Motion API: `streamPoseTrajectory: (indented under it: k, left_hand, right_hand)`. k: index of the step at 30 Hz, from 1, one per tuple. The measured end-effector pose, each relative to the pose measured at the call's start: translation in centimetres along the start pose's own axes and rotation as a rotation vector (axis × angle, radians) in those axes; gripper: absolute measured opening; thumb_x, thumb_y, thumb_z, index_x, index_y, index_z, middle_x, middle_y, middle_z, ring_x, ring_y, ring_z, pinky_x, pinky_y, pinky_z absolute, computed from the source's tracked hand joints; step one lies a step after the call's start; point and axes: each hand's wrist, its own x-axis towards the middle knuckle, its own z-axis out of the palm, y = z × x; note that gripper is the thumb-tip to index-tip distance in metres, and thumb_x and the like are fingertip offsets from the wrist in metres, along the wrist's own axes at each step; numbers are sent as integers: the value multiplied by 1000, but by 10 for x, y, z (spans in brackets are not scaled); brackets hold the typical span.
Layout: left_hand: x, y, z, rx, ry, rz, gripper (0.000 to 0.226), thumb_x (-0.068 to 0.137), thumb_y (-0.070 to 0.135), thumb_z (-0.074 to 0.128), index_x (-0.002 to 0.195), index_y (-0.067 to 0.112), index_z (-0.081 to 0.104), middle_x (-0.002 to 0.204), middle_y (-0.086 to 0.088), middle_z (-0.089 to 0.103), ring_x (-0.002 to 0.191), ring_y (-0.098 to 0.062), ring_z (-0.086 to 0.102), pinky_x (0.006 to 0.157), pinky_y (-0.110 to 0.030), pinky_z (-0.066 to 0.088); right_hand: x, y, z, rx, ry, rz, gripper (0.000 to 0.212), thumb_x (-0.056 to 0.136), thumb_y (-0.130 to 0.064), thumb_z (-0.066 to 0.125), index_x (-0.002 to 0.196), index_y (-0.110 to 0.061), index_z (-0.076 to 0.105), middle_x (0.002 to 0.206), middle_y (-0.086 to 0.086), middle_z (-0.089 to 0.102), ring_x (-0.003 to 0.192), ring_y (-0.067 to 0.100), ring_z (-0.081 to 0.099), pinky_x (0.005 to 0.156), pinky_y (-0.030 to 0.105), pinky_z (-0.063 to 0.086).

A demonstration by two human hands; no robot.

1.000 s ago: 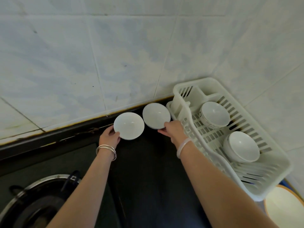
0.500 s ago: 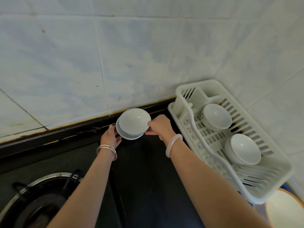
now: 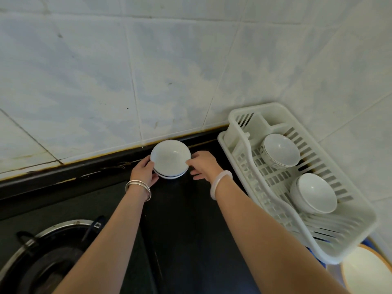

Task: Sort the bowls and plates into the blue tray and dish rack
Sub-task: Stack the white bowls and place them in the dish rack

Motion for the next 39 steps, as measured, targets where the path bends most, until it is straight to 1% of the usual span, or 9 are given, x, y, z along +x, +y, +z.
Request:
streamPoseTrajectory:
  k: [4, 7, 10, 15, 23, 29, 32, 35, 39]
  left_hand:
    - [-6, 4, 2, -42, -10, -20, 37, 92, 8, 45, 125, 21, 54, 128, -9, 50, 103, -26, 52, 87, -39, 50]
    - [-15, 7, 4, -15, -14, -4, 38, 92, 6, 44, 126, 20, 54, 123, -7, 51, 104, -26, 51, 82, -38, 50]
    - [-25, 9, 7, 21, -53, 23, 38, 91, 7, 46, 126, 20, 54, 115, -5, 51, 101, -24, 52, 74, -34, 50]
    - [-59, 24, 36, 65, -183, 97, 37, 90, 8, 47, 125, 20, 54, 111, -3, 54, 102, -25, 55, 60, -26, 50]
    - [-124, 31, 124, 162, -466, 86, 37, 91, 3, 43, 124, 17, 54, 98, -3, 56, 88, -19, 57, 50, -21, 52]
    - [-143, 12, 192, 393, -631, 33, 41, 92, 1, 38, 129, 13, 50, 131, -15, 49, 109, -26, 49, 82, -37, 49]
    - [-143, 1, 218, 567, -697, 31, 43, 92, -1, 35, 131, 11, 47, 135, -17, 47, 119, -30, 47, 86, -40, 47]
    - [-139, -7, 237, 703, -732, 26, 44, 93, -3, 33, 133, 8, 44, 127, -17, 49, 118, -31, 48, 87, -38, 44]
    - [-131, -15, 253, 858, -753, 58, 45, 91, -8, 32, 131, 4, 47, 136, -20, 49, 105, -26, 56, 88, -36, 47]
  right_hand:
    - [-5, -2, 4, 193, -117, -12, 52, 92, -5, 51, 142, -18, 40, 118, 14, 56, 94, 24, 58, 81, 35, 54]
    - [-12, 1, 5, 288, -72, -12, 46, 91, -15, 57, 136, -15, 47, 129, 14, 54, 105, 26, 57, 79, 34, 53]
    - [-20, 5, -5, 360, -16, -27, 43, 90, -21, 59, 132, -13, 52, 124, 13, 56, 110, 29, 57, 81, 36, 55]
    - [-45, 9, -45, 440, 83, -91, 39, 92, -28, 56, 129, -14, 53, 91, -4, 58, 86, 17, 60, 64, 27, 55]
    - [-98, 28, -149, 430, 319, -77, 29, 91, -42, 53, 106, -17, 55, 98, 5, 59, 80, 24, 66, 53, 26, 55]
    - [-111, 69, -208, 538, 409, 35, 38, 94, -36, 52, 118, -6, 53, 108, 13, 57, 79, 27, 63, 84, 46, 56]
    - [-110, 93, -217, 621, 415, 74, 44, 95, -36, 51, 125, -4, 51, 111, 13, 55, 93, 29, 60, 78, 42, 57]
    - [-105, 114, -215, 733, 411, 100, 42, 96, -32, 50, 128, -4, 48, 102, 11, 54, 85, 27, 59, 69, 40, 56]
    - [-99, 132, -210, 841, 415, 129, 38, 96, -26, 51, 125, -2, 46, 100, 14, 52, 84, 29, 59, 57, 35, 54]
